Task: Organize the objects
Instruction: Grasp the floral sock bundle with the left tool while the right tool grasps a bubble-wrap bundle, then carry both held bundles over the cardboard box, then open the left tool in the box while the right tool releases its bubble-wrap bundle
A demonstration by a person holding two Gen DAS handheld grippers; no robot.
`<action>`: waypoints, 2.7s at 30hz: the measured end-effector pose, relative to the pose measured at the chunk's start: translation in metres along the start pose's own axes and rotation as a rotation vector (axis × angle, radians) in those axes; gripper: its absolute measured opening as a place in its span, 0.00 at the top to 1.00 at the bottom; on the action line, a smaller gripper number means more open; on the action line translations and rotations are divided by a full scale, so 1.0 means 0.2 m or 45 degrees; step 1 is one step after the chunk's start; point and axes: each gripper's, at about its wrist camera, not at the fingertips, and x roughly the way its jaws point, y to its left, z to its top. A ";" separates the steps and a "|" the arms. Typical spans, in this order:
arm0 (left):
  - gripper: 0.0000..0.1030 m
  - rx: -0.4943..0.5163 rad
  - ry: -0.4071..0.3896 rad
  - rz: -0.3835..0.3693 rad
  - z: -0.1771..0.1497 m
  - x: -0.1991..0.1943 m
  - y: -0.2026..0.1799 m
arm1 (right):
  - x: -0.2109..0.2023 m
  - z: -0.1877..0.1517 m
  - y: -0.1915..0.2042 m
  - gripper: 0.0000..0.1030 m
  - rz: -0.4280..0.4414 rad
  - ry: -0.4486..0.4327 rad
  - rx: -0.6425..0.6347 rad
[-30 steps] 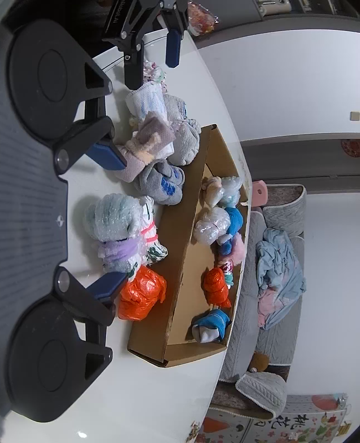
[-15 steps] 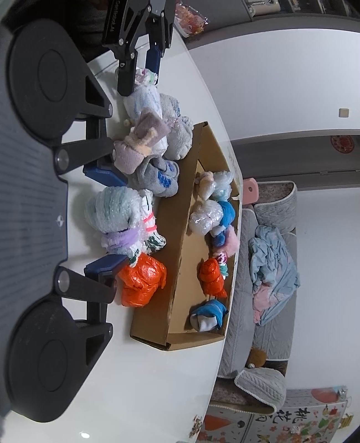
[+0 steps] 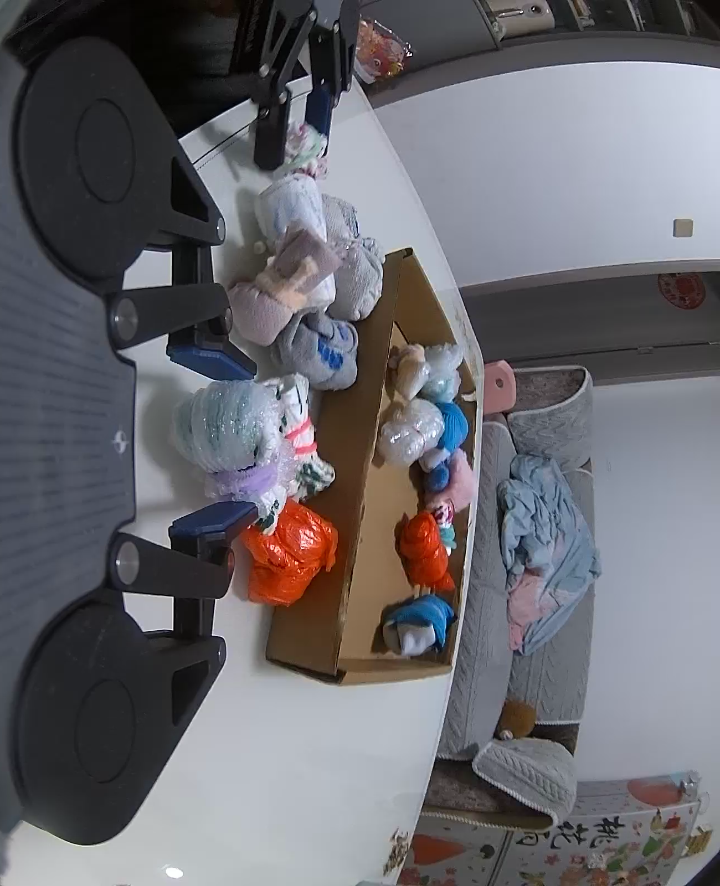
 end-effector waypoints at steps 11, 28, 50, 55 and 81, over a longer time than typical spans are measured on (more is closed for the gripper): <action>0.38 0.128 -0.082 0.006 0.31 -0.13 0.12 | -0.20 0.23 -0.08 0.58 0.057 -0.146 -0.074; 0.38 0.492 0.076 -0.312 0.93 0.31 0.22 | 0.19 0.80 0.03 0.58 0.453 0.020 -0.498; 0.38 0.557 0.343 -0.353 0.75 0.75 0.23 | 0.64 0.73 0.06 0.58 0.529 0.310 -0.573; 0.37 0.554 0.368 -0.350 0.73 0.78 0.21 | 0.66 0.72 0.08 0.58 0.539 0.342 -0.597; 0.19 0.464 0.395 -0.232 0.70 0.78 0.24 | 0.72 0.71 0.14 0.52 0.499 0.434 -0.600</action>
